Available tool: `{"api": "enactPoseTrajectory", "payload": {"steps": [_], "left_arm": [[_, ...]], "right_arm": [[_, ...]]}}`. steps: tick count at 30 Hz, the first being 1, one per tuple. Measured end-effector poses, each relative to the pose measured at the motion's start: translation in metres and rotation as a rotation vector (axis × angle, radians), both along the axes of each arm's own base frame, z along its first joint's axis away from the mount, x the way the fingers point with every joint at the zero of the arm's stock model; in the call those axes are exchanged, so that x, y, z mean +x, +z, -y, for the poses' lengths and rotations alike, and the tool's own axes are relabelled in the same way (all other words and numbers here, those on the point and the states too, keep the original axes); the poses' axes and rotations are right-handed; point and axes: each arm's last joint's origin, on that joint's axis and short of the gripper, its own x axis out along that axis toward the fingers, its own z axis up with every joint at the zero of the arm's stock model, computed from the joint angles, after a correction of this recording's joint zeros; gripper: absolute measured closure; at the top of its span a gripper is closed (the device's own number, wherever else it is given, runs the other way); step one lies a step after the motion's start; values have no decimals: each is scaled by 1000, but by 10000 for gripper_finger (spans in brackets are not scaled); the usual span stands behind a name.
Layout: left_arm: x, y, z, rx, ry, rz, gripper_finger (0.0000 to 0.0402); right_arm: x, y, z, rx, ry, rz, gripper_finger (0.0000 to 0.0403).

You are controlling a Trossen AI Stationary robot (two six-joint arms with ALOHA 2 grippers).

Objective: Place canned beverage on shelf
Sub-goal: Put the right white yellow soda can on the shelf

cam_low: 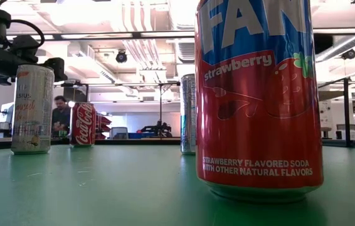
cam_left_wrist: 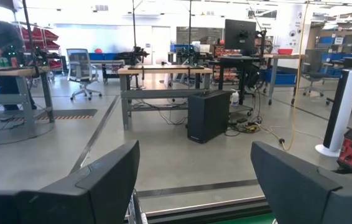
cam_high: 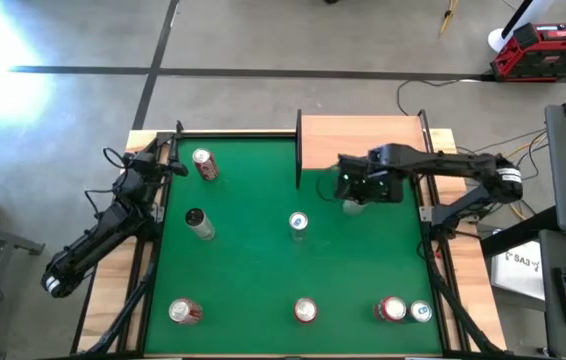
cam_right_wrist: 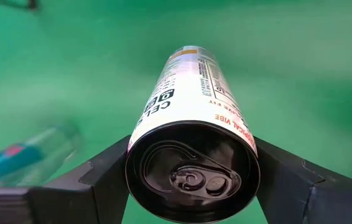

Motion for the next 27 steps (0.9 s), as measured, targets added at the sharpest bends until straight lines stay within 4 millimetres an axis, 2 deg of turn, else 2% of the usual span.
{"api": "enactPoseTrajectory", "payload": {"steps": [3, 10, 17, 27], "left_arm": [[0, 0, 0, 0, 0, 0, 108], [0, 0, 0, 0, 0, 0, 108], [0, 0, 0, 0, 0, 0, 108], [0, 0, 0, 0, 0, 0, 108]], "right_arm": [[11, 0, 10, 1, 34, 34, 137], [32, -15, 29, 50, 102, -5, 138], [31, -18, 45, 134, 69, 3, 138], [25, -10, 43, 142, 74, 32, 117]]}}
